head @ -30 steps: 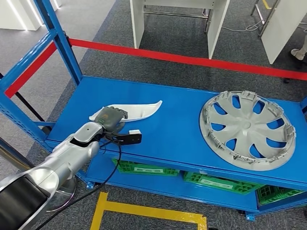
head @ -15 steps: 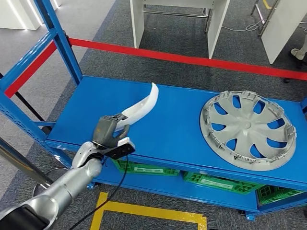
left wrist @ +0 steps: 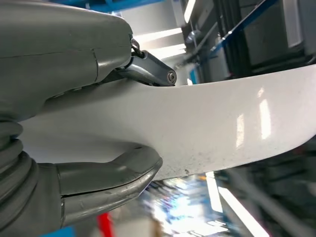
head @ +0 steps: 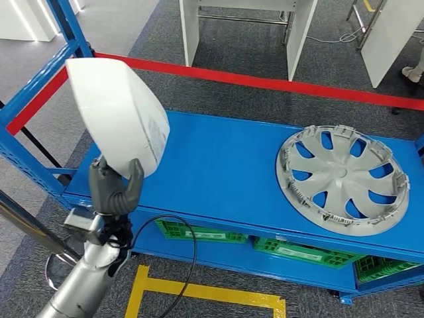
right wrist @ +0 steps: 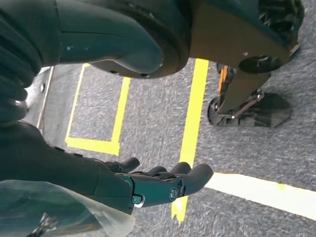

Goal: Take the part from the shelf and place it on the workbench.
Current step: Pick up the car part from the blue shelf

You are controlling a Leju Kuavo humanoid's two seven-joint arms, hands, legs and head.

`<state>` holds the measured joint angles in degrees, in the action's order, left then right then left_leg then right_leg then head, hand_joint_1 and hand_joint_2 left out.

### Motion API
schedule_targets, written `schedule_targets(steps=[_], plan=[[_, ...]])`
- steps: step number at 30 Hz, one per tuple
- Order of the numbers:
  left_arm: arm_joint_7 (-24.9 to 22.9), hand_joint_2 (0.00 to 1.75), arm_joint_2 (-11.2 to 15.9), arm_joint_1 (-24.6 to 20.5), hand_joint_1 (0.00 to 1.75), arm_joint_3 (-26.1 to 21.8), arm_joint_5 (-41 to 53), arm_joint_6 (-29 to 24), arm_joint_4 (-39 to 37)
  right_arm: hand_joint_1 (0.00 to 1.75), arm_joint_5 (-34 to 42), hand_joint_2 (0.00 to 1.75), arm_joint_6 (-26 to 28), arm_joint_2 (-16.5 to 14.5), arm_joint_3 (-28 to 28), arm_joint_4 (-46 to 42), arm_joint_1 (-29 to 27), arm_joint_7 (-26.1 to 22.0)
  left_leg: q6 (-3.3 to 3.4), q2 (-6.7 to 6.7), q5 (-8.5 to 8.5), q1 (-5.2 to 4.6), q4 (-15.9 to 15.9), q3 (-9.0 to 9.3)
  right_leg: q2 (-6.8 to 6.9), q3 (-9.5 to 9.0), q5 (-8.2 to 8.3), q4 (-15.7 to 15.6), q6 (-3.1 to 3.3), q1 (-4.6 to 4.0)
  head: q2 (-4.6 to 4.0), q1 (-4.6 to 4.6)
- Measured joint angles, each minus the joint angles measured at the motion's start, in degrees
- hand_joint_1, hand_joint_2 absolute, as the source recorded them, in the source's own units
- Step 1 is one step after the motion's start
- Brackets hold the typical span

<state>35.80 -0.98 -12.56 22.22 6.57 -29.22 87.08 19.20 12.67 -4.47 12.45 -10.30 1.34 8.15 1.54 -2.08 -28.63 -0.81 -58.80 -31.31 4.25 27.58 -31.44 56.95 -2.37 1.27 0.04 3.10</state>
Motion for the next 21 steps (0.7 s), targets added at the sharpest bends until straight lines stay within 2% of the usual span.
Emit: schedule_targets(steps=[3, 6, 8, 9, 11, 12, 13, 14, 15, 16, 17, 18, 19, 21], plan=[[1.8, 1.75, 0.1, 4.8, 1.75, -0.4, -4.8, 5.1, 6.7, 0.00, 0.3, 1.75, 0.4, -0.6, -0.4, 0.0, -0.3, -2.3, 0.24, -0.01, -0.14, -0.25, -0.1, -0.03, 0.04, 0.02, 0.03, 0.0, -0.15, 0.25, 0.00, 0.02], [2.4, 1.75, 0.2, 8.6, 1.75, -0.5, -7.1, 8.4, 11.3, 0.00, 0.4, 1.75, 1.2, -1.1, -0.9, 0.0, -0.3, -3.7, 0.73, 0.10, -0.10, -0.39, 0.2, -0.04, 0.28, -0.04, 0.07, -0.2, -0.60, 0.42, 0.01, 0.02], [2.5, 1.75, 0.3, 10.3, 1.75, -0.6, -7.9, 9.5, 13.5, 0.00, 0.4, 1.75, 1.6, -1.4, -1.2, 0.0, -0.3, -4.1, 1.34, 0.28, 0.32, -0.10, 1.1, 0.34, -0.81, 0.53, -0.87, 0.8, -0.80, 0.44, 0.01, -0.10], [2.6, 1.75, 0.2, 10.8, 1.75, -0.6, -8.1, 9.8, 14.2, 0.00, 0.4, 1.75, 1.7, -1.4, -1.2, 0.0, -0.4, -4.2, 1.66, 0.39, 0.59, 0.08, 1.5, 0.54, -1.77, 1.61, -2.12, 2.9, -0.78, 0.43, 0.00, -0.24], [2.6, 1.75, 0.2, 11.6, 1.75, -0.6, -8.5, 10.3, 15.0, 0.00, 0.3, 1.75, 1.8, -1.4, -1.3, 0.1, -0.6, -4.2, 1.94, 0.66, 0.81, 0.13, 1.6, 0.60, -3.52, 5.42, -5.32, 10.1, -0.62, 0.40, 0.00, -0.41], [2.6, 1.75, 0.2, 12.0, 1.75, -0.6, -8.8, 10.7, 15.2, 0.00, 0.3, 1.75, 2.0, -1.4, -1.3, 0.2, -0.7, -4.3, 1.97, 0.86, 0.86, 0.11, 1.5, 0.61, -3.86, 7.39, -6.28, 13.6, -0.61, 0.39, 0.00, -0.45], [2.6, 1.75, 0.2, 12.6, 1.75, -0.6, -8.9, 11.2, 15.4, 0.00, 0.2, 1.75, 2.3, -1.4, -1.3, 0.2, -0.8, -4.5, 1.95, 1.08, 0.83, 0.08, 1.5, 0.63, -4.00, 8.73, -6.17, 15.5, -0.61, 0.38, 0.00, -0.44], [2.7, 1.75, 0.2, 13.1, 1.75, -0.6, -9.0, 11.6, 15.6, 0.00, 0.0, 1.75, 2.6, -1.4, -1.3, 0.2, -0.9, -4.9, 1.89, 1.30, 0.77, 0.09, 1.4, 0.66, -4.04, 9.15, -4.86, 15.3, -0.62, 0.39, 0.00, -0.45], [2.7, 1.75, 0.2, 13.5, 1.75, -0.6, -9.0, 12.0, 15.8, 0.00, -0.2, 1.75, 3.0, -1.4, -1.3, 0.2, -1.0, -5.3, 1.76, 1.48, 0.66, 0.14, 1.3, 0.68, -4.04, 8.60, -2.62, 13.2, -0.60, 0.43, 0.01, -0.45], [2.7, 1.75, 0.2, 14.0, 1.75, -0.7, -8.9, 12.1, 16.0, 0.00, -0.4, 1.75, 3.3, -1.4, -1.3, 0.2, -1.0, -5.7, 1.53, 1.64, 0.46, 0.19, 1.0, 0.68, -4.04, 7.43, -0.23, 9.7, -0.56, 0.46, 0.01, -0.46], [2.8, 1.75, 0.2, 14.3, 1.75, -0.7, -8.7, 12.2, 16.2, 0.00, -0.6, 1.75, 3.6, -1.5, -1.3, 0.2, -1.1, -6.1, 1.23, 1.78, 0.24, 0.17, 0.7, 0.50, -4.10, 5.95, 1.47, 6.6, -0.50, 0.42, 0.01, -0.49], [2.8, 1.75, 0.3, 14.6, 1.75, -0.7, -8.6, 12.2, 16.4, 0.00, -0.8, 1.75, 4.1, -1.5, -1.3, 0.2, -1.1, -6.6, 0.91, 1.89, 0.06, 0.13, 0.3, 0.31, -4.19, 4.92, 2.48, 4.4, -0.39, 0.36, 0.01, -0.49], [2.8, 1.75, 0.3, 14.9, 1.75, -0.8, -8.5, 12.3, 16.6, 0.00, -1.0, 1.75, 4.6, -1.6, -1.3, 0.2, -1.1, -7.2, 0.60, 1.98, -0.02, 0.06, 0.0, 0.07, -4.26, 4.32, 2.64, 3.2, -0.24, 0.30, 0.01, -0.50], [2.8, 1.75, 0.3, 15.7, 1.75, -1.1, -8.4, 12.2, 17.2, 0.00, -1.3, 1.75, 5.5, -1.7, -1.3, 0.2, -1.1, -8.4, 0.09, 2.09, 0.10, 0.02, -0.5, -0.33, -4.38, 4.37, 2.35, 2.9, 0.31, 0.20, 0.02, -0.43]])
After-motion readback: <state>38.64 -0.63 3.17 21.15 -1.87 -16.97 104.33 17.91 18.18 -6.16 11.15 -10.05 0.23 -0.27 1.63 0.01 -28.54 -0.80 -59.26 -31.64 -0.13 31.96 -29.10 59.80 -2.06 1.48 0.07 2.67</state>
